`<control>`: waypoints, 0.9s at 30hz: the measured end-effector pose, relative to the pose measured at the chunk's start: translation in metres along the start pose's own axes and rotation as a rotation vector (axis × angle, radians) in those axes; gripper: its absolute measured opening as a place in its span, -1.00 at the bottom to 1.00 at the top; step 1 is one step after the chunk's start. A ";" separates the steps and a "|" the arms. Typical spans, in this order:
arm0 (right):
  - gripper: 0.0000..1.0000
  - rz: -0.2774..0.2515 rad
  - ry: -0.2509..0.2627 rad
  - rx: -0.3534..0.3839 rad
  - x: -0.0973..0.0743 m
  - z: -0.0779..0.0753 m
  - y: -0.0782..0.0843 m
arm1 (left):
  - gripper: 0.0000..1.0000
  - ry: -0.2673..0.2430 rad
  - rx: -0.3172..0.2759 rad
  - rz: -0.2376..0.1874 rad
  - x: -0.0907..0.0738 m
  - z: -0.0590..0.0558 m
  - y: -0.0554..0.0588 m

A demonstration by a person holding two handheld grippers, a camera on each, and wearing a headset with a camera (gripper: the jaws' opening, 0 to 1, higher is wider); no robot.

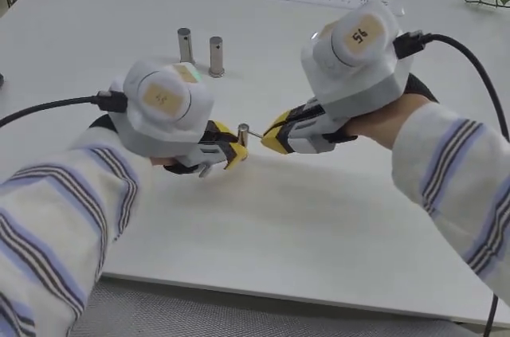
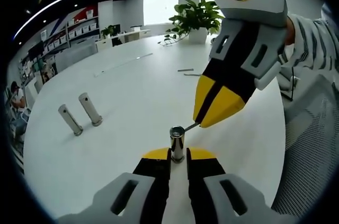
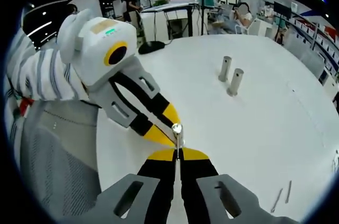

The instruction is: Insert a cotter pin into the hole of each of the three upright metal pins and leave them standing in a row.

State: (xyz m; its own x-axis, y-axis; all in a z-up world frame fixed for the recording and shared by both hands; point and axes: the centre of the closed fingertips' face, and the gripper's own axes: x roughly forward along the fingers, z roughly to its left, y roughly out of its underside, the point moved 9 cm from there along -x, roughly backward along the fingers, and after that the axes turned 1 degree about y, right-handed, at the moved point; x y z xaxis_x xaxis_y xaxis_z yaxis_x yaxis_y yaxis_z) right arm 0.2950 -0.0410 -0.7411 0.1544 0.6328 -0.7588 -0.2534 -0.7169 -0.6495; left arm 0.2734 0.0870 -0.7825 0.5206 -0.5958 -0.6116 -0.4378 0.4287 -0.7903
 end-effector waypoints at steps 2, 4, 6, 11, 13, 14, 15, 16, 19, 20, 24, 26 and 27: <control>-0.94 -0.005 0.000 -0.005 0.001 0.000 0.000 | -0.80 0.001 0.006 -0.001 0.000 0.000 0.000; -0.94 -0.010 0.000 -0.009 0.002 0.000 -0.001 | -0.79 0.003 0.009 -0.002 0.000 0.000 0.000; -0.94 -0.013 0.000 -0.008 0.002 0.000 -0.001 | -0.79 0.005 0.008 -0.003 0.000 -0.001 0.000; -0.94 -0.025 0.000 -0.014 0.005 -0.001 -0.002 | -0.79 0.005 0.012 -0.001 0.001 -0.001 -0.001; -0.94 -0.030 0.000 -0.015 0.007 -0.003 -0.002 | -0.79 0.006 0.015 0.001 0.001 -0.001 -0.001; -0.94 -0.031 -0.001 -0.014 0.008 -0.003 -0.002 | -0.79 0.008 0.015 0.001 0.001 -0.001 -0.001; -0.94 -0.033 -0.003 -0.014 0.008 -0.003 -0.002 | -0.79 0.008 0.016 0.001 0.001 -0.001 -0.001; -0.94 -0.035 -0.002 -0.015 0.009 -0.003 -0.002 | -0.79 0.010 0.020 0.002 0.001 -0.002 -0.001; -0.94 -0.038 0.000 -0.015 0.010 -0.005 -0.003 | -0.79 0.013 0.021 0.003 0.001 -0.002 -0.001; -0.94 -0.039 0.000 -0.015 0.011 -0.005 -0.003 | -0.79 0.013 0.021 0.003 0.001 -0.002 -0.001; -0.94 -0.045 0.000 -0.013 0.012 -0.006 -0.003 | -0.79 0.013 0.025 0.004 0.001 -0.002 -0.001; -0.94 -0.046 0.000 -0.009 0.013 -0.007 -0.003 | -0.79 0.014 0.023 0.004 0.001 -0.002 -0.001; -0.94 -0.048 0.001 -0.006 0.013 -0.007 -0.003 | -0.79 0.014 0.023 0.004 0.001 -0.002 -0.001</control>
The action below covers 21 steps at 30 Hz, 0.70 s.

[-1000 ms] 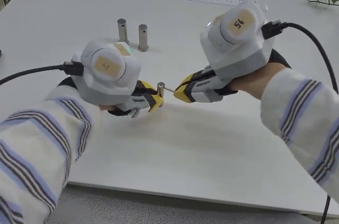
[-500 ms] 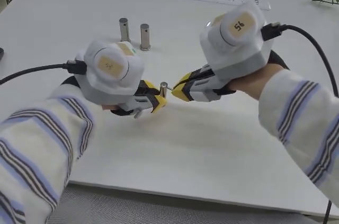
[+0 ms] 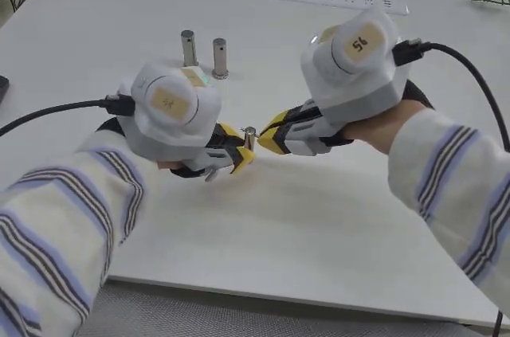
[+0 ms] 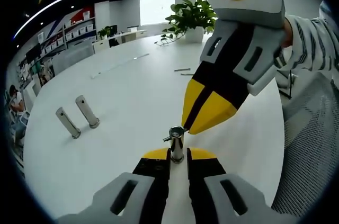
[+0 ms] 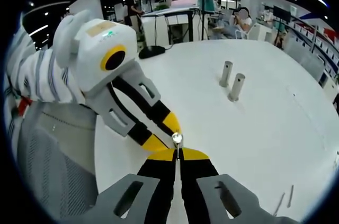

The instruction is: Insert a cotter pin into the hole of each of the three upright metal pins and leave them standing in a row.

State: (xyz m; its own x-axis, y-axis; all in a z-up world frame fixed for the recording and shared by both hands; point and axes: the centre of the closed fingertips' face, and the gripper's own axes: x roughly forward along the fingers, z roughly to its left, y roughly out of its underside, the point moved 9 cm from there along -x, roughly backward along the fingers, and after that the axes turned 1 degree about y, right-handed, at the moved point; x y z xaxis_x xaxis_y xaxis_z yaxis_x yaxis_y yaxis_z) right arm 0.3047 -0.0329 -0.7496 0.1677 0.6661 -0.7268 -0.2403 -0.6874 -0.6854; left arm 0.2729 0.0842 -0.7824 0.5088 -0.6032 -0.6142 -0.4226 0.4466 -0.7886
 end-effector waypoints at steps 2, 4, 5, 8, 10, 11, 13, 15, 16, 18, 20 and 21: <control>-0.94 -0.002 -0.001 0.001 0.000 0.000 0.000 | -0.79 0.000 -0.003 -0.001 0.000 0.000 0.000; -0.94 -0.003 -0.002 0.002 0.000 0.000 0.000 | -0.79 -0.001 -0.003 -0.001 0.000 0.000 0.000; -0.94 -0.003 -0.003 0.003 0.000 0.000 0.000 | -0.79 -0.002 -0.003 -0.001 0.001 0.000 0.000; -0.94 -0.004 -0.004 -0.002 0.001 -0.001 0.000 | -0.79 -0.002 -0.004 0.001 0.001 0.000 0.001; -0.94 -0.007 -0.004 -0.002 0.001 -0.001 0.000 | -0.79 -0.002 -0.002 0.005 0.001 0.000 0.002; -0.93 -0.009 -0.003 -0.001 0.002 -0.001 0.000 | -0.79 -0.003 -0.005 0.003 0.001 0.000 0.002; -0.93 -0.011 -0.005 0.001 0.002 0.000 0.000 | -0.79 -0.004 -0.007 0.004 0.000 0.000 0.003; -0.93 -0.014 -0.006 0.000 0.002 -0.001 0.000 | -0.79 -0.004 -0.006 0.010 0.001 0.000 0.004; -0.93 -0.014 -0.008 0.001 0.002 0.000 0.000 | -0.79 -0.004 -0.005 0.011 0.001 0.000 0.004; -0.93 -0.014 -0.008 0.001 0.001 0.000 0.001 | -0.79 -0.004 -0.007 0.010 0.001 0.000 0.005; -0.93 -0.015 -0.009 -0.004 0.001 0.000 0.001 | -0.79 -0.004 -0.007 0.008 0.001 0.000 0.004; -0.93 -0.015 -0.010 -0.006 0.001 0.001 0.001 | -0.79 -0.004 -0.006 0.007 0.001 0.000 0.004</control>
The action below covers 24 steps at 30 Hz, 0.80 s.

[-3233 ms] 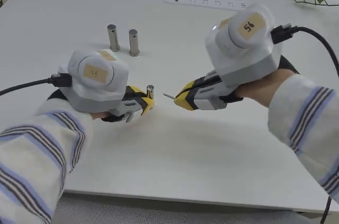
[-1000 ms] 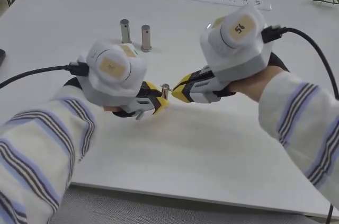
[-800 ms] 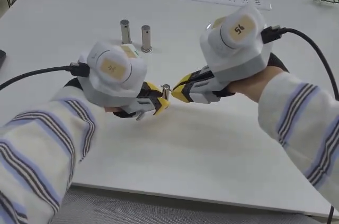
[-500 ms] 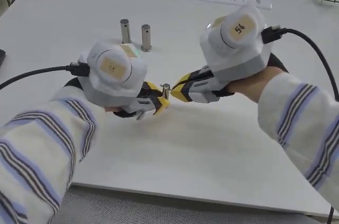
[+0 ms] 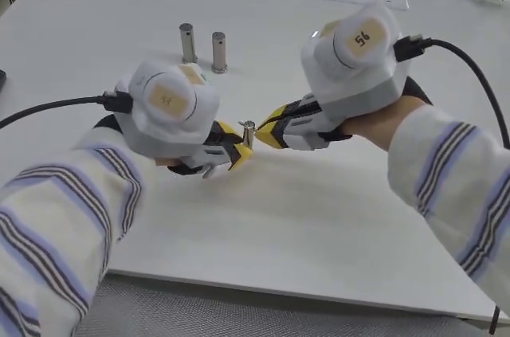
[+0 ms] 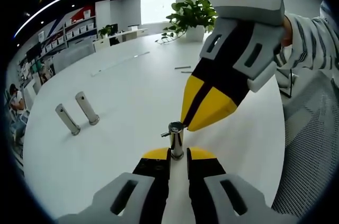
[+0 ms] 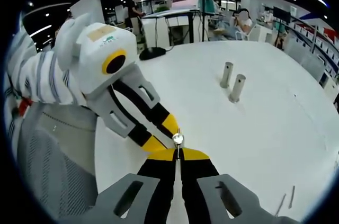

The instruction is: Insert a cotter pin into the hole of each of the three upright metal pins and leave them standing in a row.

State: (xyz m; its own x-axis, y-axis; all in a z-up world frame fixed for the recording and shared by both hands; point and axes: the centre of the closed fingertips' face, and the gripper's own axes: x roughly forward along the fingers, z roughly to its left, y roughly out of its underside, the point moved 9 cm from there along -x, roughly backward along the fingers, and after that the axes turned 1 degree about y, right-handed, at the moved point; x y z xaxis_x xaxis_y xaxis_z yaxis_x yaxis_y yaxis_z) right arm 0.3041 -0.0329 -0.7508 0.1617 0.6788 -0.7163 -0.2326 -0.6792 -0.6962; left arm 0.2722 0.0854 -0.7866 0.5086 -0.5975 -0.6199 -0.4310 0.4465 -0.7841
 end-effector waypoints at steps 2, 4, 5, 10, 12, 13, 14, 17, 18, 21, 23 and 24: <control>-0.92 0.001 0.001 -0.008 0.000 0.000 0.000 | -0.79 0.001 0.001 -0.001 0.000 0.000 -0.001; -0.92 0.003 -0.005 -0.015 0.000 0.001 0.000 | -0.79 0.002 0.002 -0.005 0.000 0.000 -0.001; -0.92 0.000 -0.004 -0.020 0.001 0.001 0.000 | -0.79 0.001 0.003 -0.005 0.000 0.000 -0.002; -0.92 0.000 -0.006 -0.032 0.002 0.001 0.001 | -0.79 0.004 0.001 -0.004 0.001 0.000 -0.001; -0.92 0.000 -0.008 -0.035 0.002 0.002 0.001 | -0.79 0.004 0.001 -0.002 0.001 0.000 -0.001; -0.92 0.000 -0.008 -0.038 0.003 0.002 0.001 | -0.79 0.004 0.000 -0.002 0.001 -0.001 -0.001; -0.92 -0.001 -0.009 -0.039 0.003 0.002 0.001 | -0.79 0.003 -0.001 -0.002 0.001 -0.001 0.000; -0.90 -0.004 -0.014 -0.039 0.003 0.002 0.001 | -0.79 0.004 0.001 0.000 0.001 0.000 0.000; -0.88 -0.005 -0.016 -0.042 0.003 0.002 0.001 | -0.79 0.004 0.000 0.000 0.001 0.000 0.000; -0.86 -0.003 -0.011 -0.054 0.002 0.003 0.001 | -0.79 0.004 -0.001 0.002 0.001 0.000 0.001; -0.86 -0.004 -0.010 -0.052 0.000 0.004 0.001 | -0.79 0.004 0.001 0.004 0.001 0.000 0.001; -0.86 -0.004 -0.010 -0.050 0.000 0.004 0.001 | -0.79 0.004 0.000 0.003 0.001 0.000 0.001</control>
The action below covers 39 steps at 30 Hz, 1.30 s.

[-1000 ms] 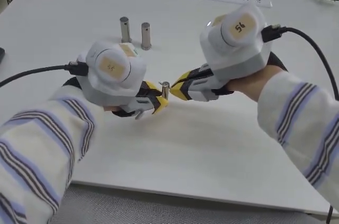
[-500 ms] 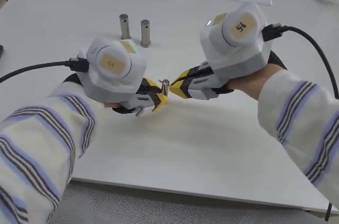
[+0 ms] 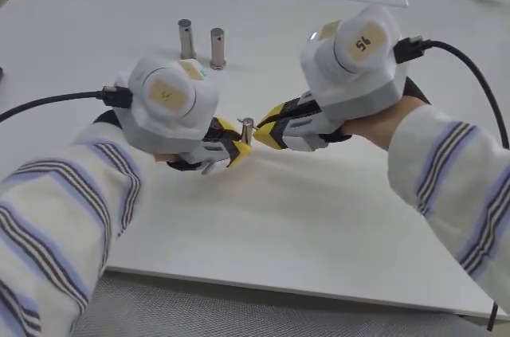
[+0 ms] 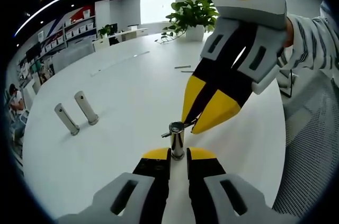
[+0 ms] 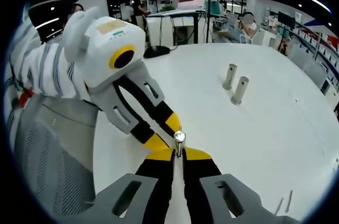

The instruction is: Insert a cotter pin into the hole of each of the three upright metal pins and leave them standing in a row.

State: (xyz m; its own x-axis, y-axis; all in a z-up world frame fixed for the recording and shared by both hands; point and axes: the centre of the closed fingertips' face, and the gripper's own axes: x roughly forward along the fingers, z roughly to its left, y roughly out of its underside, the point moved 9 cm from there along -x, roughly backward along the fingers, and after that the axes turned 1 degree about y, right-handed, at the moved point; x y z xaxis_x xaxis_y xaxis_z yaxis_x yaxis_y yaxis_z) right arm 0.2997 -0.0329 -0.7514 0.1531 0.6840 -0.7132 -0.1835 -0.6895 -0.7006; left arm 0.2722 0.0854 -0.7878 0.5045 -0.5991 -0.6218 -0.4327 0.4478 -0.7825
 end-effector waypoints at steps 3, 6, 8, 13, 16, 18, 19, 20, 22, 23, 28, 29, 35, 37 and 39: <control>-0.86 -0.003 0.016 0.002 -0.003 -0.002 0.001 | -0.79 0.000 0.000 0.000 0.000 0.000 0.000; -0.86 -0.010 0.011 0.020 -0.007 -0.002 0.003 | -0.79 0.003 0.003 0.006 0.000 0.001 0.001; -0.86 -0.007 0.014 0.020 -0.009 -0.001 0.005 | -0.79 0.002 0.003 0.007 0.000 0.003 0.001; -0.86 -0.001 0.009 0.022 -0.009 0.000 0.007 | -0.79 0.002 0.005 0.004 0.000 0.004 0.001; -0.87 -0.004 0.005 0.021 -0.009 0.002 0.007 | -0.79 0.011 0.015 0.012 0.000 0.005 0.001; -0.88 -0.010 0.004 0.027 -0.010 0.002 0.005 | -0.79 0.015 0.019 0.014 0.000 0.005 0.001; -0.88 -0.012 0.005 0.027 -0.010 0.002 0.005 | -0.79 0.018 0.021 0.015 0.000 0.005 0.001; -0.89 -0.012 0.005 0.027 -0.010 0.002 0.005 | -0.79 0.019 0.022 0.014 0.000 0.006 0.001; -0.90 -0.009 0.007 0.019 -0.009 0.002 0.004 | -0.79 0.019 0.024 0.012 -0.001 0.006 0.000; -0.90 -0.007 0.006 0.018 -0.009 0.002 0.004 | -0.79 0.020 0.026 0.010 -0.001 0.006 0.000; -0.91 -0.012 0.004 0.013 -0.009 0.003 0.002 | -0.79 0.026 0.031 0.002 0.000 0.007 -0.002; -0.91 -0.011 0.004 0.011 -0.009 0.003 0.002 | -0.79 0.027 0.032 0.001 0.000 0.007 -0.003; -0.91 -0.012 0.002 0.019 -0.008 0.001 0.001 | -0.79 0.040 0.036 -0.008 0.000 0.005 -0.005; -0.91 -0.012 0.002 0.016 -0.007 0.001 0.000 | -0.79 0.049 0.033 -0.011 0.001 0.004 -0.005; -0.91 -0.014 0.000 0.016 -0.005 0.000 -0.002 | -0.78 0.051 0.030 -0.014 0.001 0.003 -0.005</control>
State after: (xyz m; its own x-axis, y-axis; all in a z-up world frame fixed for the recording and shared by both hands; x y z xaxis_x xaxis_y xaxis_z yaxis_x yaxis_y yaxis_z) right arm 0.2992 -0.0348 -0.7468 0.1553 0.6934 -0.7036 -0.1967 -0.6763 -0.7099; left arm 0.2771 0.0852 -0.7848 0.4711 -0.6381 -0.6089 -0.4029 0.4585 -0.7921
